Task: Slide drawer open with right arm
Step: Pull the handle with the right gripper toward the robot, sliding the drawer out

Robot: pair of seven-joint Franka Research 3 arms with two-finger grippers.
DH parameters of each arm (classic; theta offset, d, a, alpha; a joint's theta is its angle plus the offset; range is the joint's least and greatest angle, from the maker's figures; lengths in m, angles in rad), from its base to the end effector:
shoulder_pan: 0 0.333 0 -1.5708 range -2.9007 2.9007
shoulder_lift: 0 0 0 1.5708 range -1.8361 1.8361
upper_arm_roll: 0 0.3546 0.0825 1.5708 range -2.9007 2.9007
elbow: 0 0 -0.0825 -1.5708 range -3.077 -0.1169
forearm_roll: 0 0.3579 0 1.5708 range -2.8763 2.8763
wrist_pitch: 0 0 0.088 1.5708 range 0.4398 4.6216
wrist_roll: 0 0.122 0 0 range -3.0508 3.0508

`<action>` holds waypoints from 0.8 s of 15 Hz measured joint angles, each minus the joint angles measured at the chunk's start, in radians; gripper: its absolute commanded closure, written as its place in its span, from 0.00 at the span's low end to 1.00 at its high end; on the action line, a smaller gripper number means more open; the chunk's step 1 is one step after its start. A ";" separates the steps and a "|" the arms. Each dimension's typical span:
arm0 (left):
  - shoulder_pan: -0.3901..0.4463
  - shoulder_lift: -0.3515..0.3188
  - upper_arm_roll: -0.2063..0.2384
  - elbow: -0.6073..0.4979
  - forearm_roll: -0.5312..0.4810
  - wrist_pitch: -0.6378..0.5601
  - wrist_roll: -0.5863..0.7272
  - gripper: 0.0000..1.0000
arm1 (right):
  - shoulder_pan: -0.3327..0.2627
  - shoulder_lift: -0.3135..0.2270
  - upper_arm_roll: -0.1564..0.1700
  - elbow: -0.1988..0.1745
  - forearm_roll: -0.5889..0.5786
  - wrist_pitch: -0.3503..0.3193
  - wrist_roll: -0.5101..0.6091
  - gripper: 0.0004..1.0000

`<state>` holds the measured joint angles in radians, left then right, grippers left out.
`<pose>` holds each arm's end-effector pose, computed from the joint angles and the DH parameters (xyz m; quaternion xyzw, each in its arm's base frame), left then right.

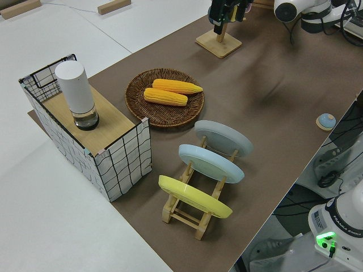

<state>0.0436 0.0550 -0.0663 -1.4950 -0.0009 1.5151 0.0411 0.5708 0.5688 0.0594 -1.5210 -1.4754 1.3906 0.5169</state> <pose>0.5415 -0.0112 0.6475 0.9993 -0.0319 -0.0174 0.0024 0.6189 0.2724 0.4343 0.6988 0.1537 0.1394 0.6845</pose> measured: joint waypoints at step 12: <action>0.000 0.000 0.000 0.000 0.000 0.000 0.000 0.01 | 0.067 0.000 -0.006 0.001 0.034 -0.030 0.004 0.86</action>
<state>0.0436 0.0550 -0.0663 -1.4950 -0.0009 1.5151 0.0411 0.6376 0.5688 0.0535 -1.5202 -1.4417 1.3603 0.5206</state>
